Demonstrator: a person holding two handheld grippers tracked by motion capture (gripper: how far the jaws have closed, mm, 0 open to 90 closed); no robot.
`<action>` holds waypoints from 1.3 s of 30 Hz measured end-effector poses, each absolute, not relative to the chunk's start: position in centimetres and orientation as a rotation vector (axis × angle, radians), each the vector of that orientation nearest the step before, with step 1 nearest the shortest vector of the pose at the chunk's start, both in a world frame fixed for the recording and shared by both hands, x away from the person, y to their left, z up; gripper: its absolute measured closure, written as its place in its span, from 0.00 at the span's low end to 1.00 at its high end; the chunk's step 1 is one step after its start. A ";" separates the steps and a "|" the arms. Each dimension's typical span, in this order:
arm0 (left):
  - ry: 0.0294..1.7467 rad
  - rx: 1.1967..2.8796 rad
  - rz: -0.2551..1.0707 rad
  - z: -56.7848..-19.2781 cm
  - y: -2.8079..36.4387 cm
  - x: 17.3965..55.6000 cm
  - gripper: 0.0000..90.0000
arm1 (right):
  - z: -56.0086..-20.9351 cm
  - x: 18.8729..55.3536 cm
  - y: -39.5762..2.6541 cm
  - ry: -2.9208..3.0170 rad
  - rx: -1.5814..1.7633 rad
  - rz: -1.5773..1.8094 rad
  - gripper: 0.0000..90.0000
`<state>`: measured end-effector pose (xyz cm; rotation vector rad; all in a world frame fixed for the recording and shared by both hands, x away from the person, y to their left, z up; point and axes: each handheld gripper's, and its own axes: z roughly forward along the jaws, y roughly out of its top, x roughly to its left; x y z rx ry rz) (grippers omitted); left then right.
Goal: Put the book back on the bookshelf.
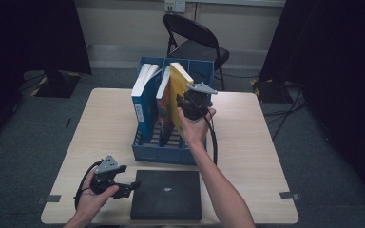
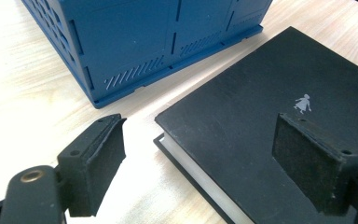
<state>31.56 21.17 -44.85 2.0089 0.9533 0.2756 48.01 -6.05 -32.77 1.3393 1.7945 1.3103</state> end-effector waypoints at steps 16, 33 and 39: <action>0.947 2.024 0.275 -44.9 21.0 31.5 0.19 | -33.7 49.4 -5.0 1.781 1.325 1.299 0.84; 0.939 2.028 0.276 -44.9 20.9 31.6 0.19 | -35.2 50.5 -3.3 1.799 1.334 1.236 0.82; 0.934 2.031 0.276 -44.9 20.9 31.6 0.19 | -36.6 50.6 -3.4 1.833 1.340 1.216 0.81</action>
